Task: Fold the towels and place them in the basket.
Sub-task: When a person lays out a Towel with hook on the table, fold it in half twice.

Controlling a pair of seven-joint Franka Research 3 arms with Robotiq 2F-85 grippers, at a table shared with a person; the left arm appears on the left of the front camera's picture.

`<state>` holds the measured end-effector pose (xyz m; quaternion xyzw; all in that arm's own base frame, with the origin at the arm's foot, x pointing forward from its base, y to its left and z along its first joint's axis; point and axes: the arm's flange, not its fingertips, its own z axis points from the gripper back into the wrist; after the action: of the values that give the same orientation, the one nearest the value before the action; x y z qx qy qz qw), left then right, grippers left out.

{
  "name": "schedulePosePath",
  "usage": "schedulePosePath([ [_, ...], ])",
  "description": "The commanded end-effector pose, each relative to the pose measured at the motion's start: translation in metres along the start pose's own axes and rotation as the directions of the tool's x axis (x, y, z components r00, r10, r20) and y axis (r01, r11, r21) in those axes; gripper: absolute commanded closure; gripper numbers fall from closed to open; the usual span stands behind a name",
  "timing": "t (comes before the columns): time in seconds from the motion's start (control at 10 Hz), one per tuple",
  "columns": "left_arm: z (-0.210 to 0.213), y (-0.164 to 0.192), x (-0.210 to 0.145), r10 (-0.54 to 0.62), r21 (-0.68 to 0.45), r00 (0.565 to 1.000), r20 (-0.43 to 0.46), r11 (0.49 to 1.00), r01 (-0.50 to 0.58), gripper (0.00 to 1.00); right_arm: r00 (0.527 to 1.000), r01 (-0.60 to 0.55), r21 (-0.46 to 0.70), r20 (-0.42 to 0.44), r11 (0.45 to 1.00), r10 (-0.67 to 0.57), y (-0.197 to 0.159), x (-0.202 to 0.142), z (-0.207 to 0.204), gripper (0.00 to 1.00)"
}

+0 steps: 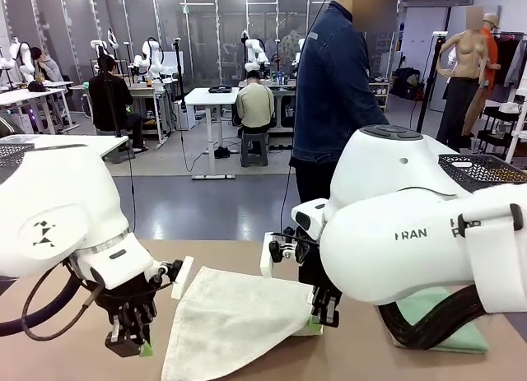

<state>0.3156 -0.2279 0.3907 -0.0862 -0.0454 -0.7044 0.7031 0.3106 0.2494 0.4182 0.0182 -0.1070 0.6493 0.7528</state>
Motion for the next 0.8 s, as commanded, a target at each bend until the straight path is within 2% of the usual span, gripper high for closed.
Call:
schedulePosePath([
  [0.0,-0.026,0.01,0.003,-0.054,-0.044,0.998,0.011,0.998,0.054,1.0,1.0,-0.004,0.007,-0.004,1.0,0.004,0.011,-0.014,-0.016,1.0],
  [0.2,-0.038,0.019,0.005,-0.049,-0.027,0.997,0.051,0.998,0.051,1.0,1.0,-0.011,0.037,-0.013,0.999,0.012,0.01,-0.013,-0.021,1.0],
  [0.3,-0.041,0.022,0.005,-0.034,-0.003,0.997,0.063,0.999,0.034,0.7,1.0,-0.014,0.049,-0.012,0.999,0.014,0.008,-0.012,-0.024,1.0],
  [0.4,-0.043,0.023,0.006,-0.045,-0.002,0.997,0.065,0.999,0.045,0.58,1.0,-0.017,0.059,-0.011,0.998,0.018,0.008,-0.011,-0.026,1.0],
  [0.5,-0.047,0.025,0.009,-0.039,-0.014,0.998,0.05,0.999,0.04,0.41,1.0,-0.019,0.064,-0.01,0.998,0.019,0.008,-0.01,-0.028,1.0],
  [0.7,-0.055,0.026,0.013,-0.023,-0.026,1.0,0.011,0.999,0.023,0.41,1.0,-0.016,0.064,-0.005,0.998,0.017,0.008,-0.012,-0.028,1.0],
])
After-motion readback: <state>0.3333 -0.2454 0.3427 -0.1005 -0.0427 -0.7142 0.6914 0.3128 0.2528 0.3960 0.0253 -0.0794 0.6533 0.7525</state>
